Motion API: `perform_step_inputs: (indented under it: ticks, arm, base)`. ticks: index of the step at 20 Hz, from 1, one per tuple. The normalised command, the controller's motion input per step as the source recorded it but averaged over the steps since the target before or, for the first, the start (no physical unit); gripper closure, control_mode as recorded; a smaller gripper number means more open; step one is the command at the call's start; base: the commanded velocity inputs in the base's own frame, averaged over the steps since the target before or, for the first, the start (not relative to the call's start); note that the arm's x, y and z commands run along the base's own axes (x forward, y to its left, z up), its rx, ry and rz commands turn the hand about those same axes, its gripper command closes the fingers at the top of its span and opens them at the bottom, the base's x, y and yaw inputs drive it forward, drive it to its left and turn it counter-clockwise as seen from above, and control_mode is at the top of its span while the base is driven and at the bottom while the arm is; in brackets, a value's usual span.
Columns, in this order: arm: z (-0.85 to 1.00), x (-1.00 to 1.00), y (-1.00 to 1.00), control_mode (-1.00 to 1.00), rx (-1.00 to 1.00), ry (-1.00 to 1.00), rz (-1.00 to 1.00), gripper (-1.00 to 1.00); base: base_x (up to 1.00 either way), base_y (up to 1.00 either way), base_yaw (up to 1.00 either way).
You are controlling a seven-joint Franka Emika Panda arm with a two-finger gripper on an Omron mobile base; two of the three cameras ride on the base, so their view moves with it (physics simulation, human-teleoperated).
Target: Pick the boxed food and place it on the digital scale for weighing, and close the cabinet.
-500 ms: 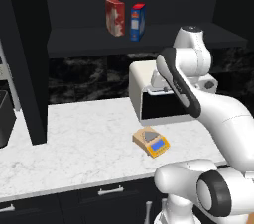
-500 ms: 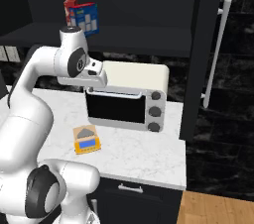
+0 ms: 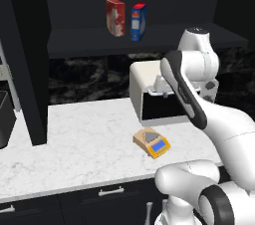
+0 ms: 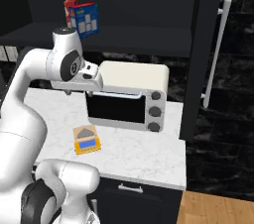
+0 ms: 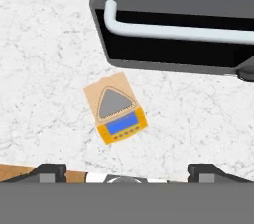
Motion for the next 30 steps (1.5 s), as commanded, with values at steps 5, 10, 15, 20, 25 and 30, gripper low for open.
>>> perform_step_inputs:
  ticks: [5, 10, 15, 20, 25, 30]
  arm:
    - [0.30, -0.73, 0.16, -1.00, 0.00, -0.38, 0.04, -1.00]
    - [0.42, -0.53, 0.11, -1.00, 0.00, -0.42, 0.04, -1.00]
    - [0.39, -0.16, 0.16, -1.00, 0.06, -0.42, 0.04, -1.00]
    - [0.35, -0.05, 0.14, -1.00, 0.02, -0.34, 0.03, -1.00]
    - [0.57, -0.04, 0.15, -1.00, 0.00, -0.23, 0.01, -1.00]
    - [0.76, -0.11, 0.00, -1.00, -0.01, -0.25, 0.00, -1.00]
  base:
    - [0.00, 0.00, 0.00]
    - [0.00, 0.00, 0.00]
    - [0.00, 0.00, 0.00]
    - [0.00, 0.00, 0.00]
    - [0.00, 0.00, 0.00]
    - [0.00, 0.00, 0.00]
